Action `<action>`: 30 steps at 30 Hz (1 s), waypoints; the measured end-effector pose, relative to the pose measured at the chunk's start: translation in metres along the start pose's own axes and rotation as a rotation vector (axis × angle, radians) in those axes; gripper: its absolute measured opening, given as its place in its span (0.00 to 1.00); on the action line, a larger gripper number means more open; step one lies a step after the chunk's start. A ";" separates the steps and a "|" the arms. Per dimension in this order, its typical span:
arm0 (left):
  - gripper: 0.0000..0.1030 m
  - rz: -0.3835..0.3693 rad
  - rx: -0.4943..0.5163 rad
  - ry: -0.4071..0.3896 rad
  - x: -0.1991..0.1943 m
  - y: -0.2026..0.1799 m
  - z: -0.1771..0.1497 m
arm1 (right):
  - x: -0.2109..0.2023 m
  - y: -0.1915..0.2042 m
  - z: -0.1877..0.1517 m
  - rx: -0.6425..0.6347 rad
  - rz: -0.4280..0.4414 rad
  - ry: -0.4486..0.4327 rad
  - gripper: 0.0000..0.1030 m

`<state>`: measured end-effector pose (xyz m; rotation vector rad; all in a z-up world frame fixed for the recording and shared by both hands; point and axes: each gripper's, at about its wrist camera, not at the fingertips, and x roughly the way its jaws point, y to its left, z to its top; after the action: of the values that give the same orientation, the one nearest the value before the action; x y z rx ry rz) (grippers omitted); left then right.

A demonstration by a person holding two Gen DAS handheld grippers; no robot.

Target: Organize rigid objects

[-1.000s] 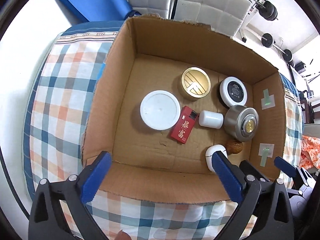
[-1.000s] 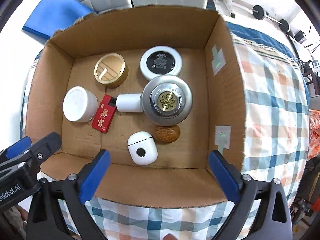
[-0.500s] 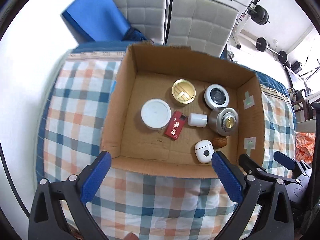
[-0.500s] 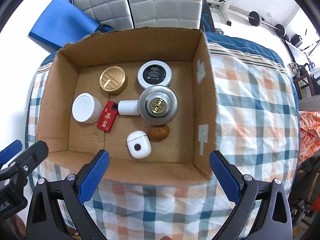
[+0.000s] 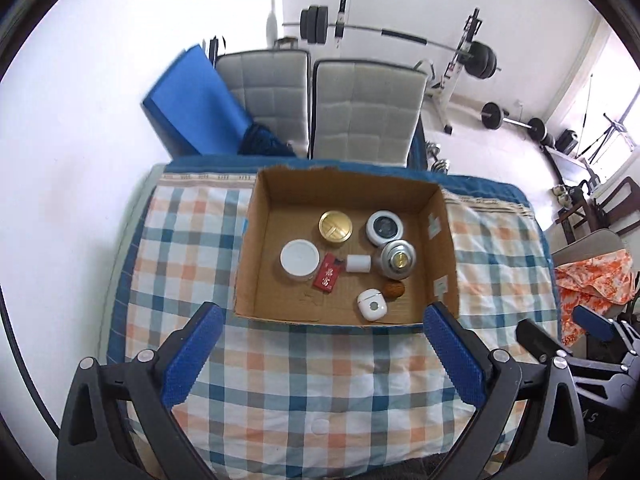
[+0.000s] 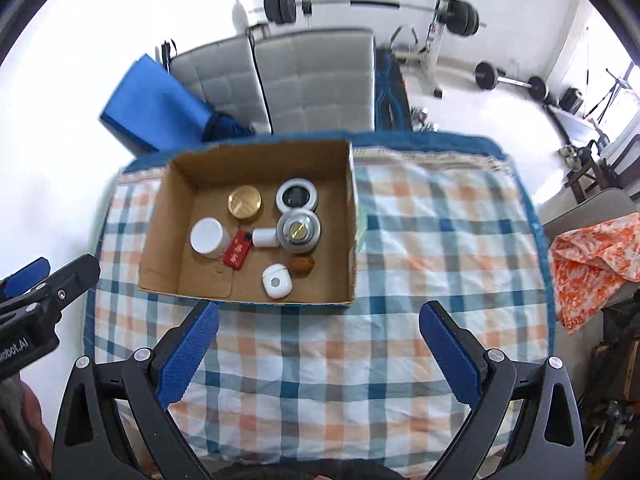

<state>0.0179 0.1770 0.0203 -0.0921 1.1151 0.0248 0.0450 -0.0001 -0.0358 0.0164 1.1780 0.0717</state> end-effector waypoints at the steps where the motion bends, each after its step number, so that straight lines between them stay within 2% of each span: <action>1: 1.00 -0.003 0.002 -0.009 -0.008 -0.001 -0.001 | -0.011 -0.003 -0.002 0.003 0.000 -0.013 0.99; 14: 1.00 -0.032 -0.006 -0.073 -0.064 -0.010 -0.017 | -0.096 -0.024 -0.014 0.033 0.001 -0.103 0.99; 23: 1.00 -0.015 0.002 -0.091 -0.077 -0.013 -0.023 | -0.116 -0.022 -0.017 0.026 -0.008 -0.141 0.99; 30: 1.00 -0.007 -0.003 -0.101 -0.085 -0.011 -0.026 | -0.117 -0.019 -0.018 0.012 -0.003 -0.138 0.99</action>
<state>-0.0426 0.1659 0.0861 -0.0959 1.0141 0.0245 -0.0153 -0.0273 0.0646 0.0292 1.0409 0.0601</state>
